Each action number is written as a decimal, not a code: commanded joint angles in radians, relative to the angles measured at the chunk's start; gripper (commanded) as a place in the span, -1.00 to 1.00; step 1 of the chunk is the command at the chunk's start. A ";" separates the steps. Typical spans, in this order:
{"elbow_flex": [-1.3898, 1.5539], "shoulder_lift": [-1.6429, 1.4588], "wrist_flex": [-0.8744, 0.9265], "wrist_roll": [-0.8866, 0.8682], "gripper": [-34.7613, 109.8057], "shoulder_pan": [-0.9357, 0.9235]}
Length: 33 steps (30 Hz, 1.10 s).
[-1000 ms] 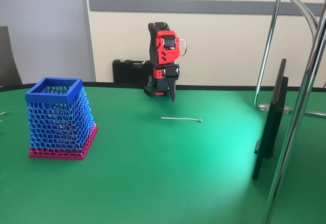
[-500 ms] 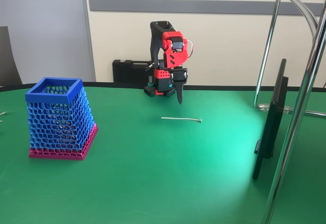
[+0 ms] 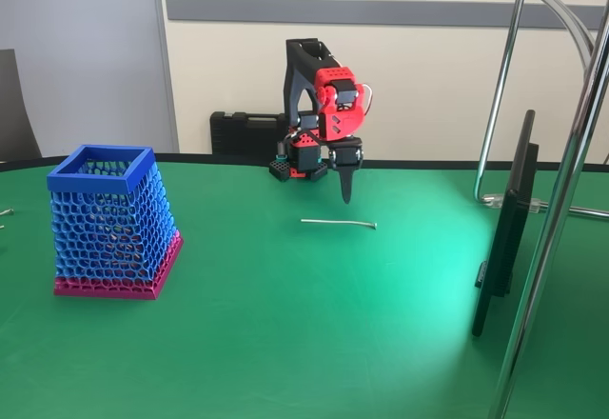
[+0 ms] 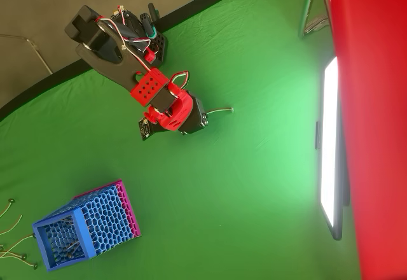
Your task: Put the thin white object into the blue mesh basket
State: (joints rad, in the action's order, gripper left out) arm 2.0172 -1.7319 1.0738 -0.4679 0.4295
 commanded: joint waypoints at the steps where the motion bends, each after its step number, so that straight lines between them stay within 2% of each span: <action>1: -0.031 -0.008 0.009 -0.020 -0.43 0.009; 33: -0.218 0.298 0.009 -0.221 -0.28 0.133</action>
State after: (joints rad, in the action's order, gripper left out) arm 1.8346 -1.4312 1.0815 -0.6734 0.5507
